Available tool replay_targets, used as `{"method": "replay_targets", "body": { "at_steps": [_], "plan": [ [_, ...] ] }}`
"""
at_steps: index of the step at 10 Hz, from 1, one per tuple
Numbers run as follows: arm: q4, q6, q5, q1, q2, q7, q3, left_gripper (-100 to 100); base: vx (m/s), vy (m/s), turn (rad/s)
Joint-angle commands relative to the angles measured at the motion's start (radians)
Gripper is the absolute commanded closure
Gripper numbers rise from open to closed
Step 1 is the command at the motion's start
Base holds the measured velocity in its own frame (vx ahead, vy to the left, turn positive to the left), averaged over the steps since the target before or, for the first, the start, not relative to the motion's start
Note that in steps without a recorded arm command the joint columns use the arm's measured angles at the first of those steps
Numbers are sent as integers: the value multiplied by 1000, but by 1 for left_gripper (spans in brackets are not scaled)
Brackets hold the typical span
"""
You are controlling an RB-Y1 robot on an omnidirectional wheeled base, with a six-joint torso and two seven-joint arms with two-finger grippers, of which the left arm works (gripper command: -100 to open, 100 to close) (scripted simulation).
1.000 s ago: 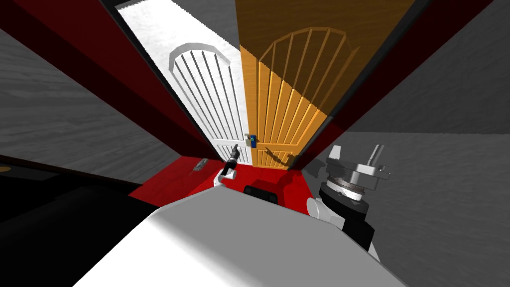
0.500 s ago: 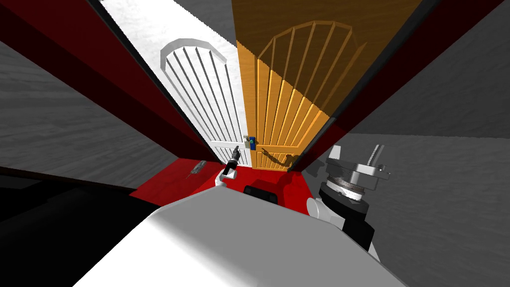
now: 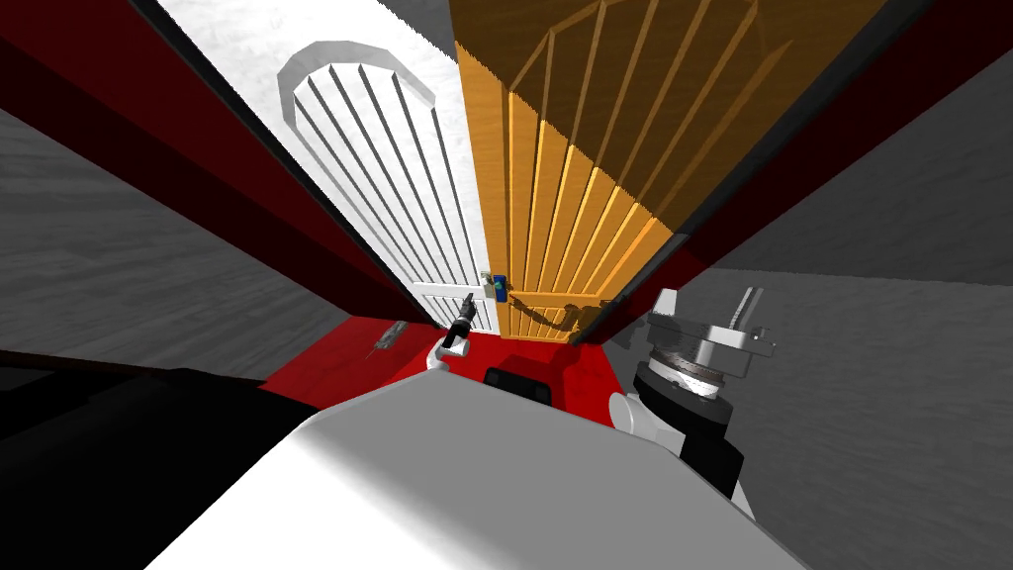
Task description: Pull the door open
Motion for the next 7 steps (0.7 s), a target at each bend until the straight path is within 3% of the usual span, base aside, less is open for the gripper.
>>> {"method": "replay_targets", "body": {
  "at_steps": [1, 2, 6, 7],
  "plan": [
    [18, -2, 10, 15, 28, 9, 31, -100, -88, 35, 83],
    [24, -3, 13, 20, 37, 12, 43, -100, -69, 21, 28],
    [73, -14, 39, 46, 106, 38, 120, -100, 11, -16, 8],
    [76, -15, 41, 47, 111, 40, 125, -100, 58, -17, -12]
  ]
}}
